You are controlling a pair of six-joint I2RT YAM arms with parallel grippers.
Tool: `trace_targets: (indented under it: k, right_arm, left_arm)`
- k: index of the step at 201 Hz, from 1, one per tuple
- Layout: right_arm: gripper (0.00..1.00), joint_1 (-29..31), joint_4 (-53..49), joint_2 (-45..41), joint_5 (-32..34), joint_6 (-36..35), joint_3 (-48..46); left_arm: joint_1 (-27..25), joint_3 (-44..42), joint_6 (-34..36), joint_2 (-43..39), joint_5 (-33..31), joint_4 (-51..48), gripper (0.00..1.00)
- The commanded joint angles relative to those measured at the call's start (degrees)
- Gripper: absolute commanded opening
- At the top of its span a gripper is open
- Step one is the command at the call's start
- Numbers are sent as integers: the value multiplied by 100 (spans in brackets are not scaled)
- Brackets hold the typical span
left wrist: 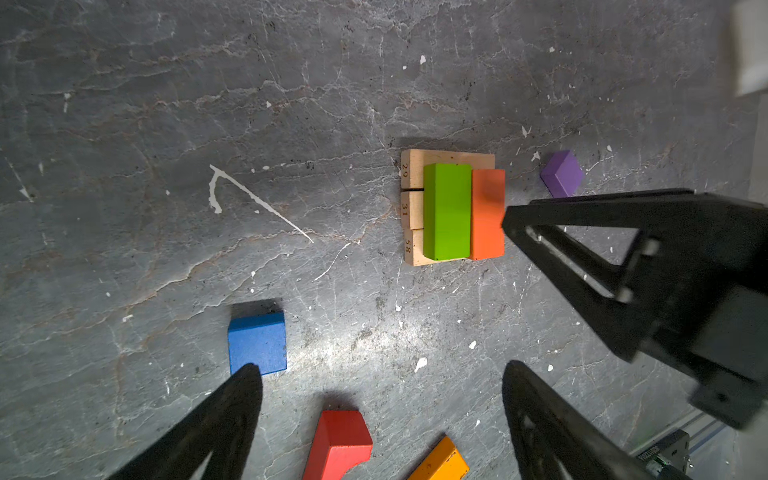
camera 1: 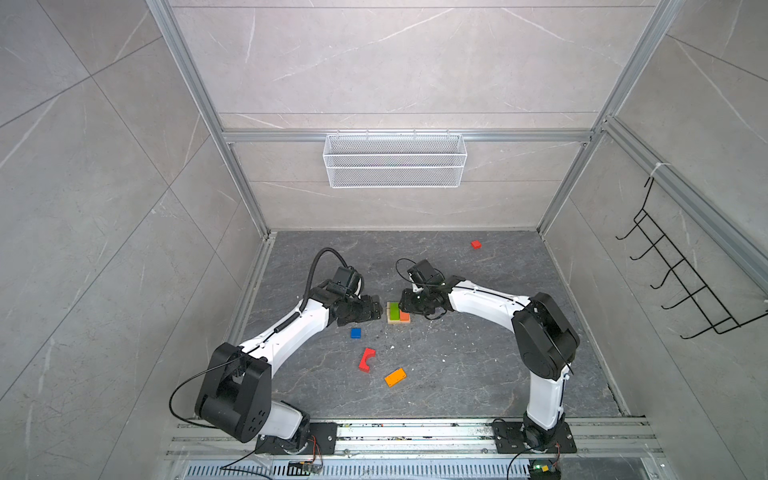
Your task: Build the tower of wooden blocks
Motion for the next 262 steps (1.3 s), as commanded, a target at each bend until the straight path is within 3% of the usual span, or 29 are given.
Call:
trace_targets:
  k: [1,37,48,262]
  right_arm:
    - [29,-91,-85,-455,170,-95,-212]
    - [47,-171,-194,-639,304,-116,-420]
    - [48,-197,-227,-667,309,-112,-487]
    - [46,-268,-511,90,282,-180,-534]
  left_arm:
    - [24,225,193,149,137,127,93]
    - [27,267,185,399,78,252,92]
    - [30,286,190,479,44,281,93]
    - [25,537,133,1609,13,603,93]
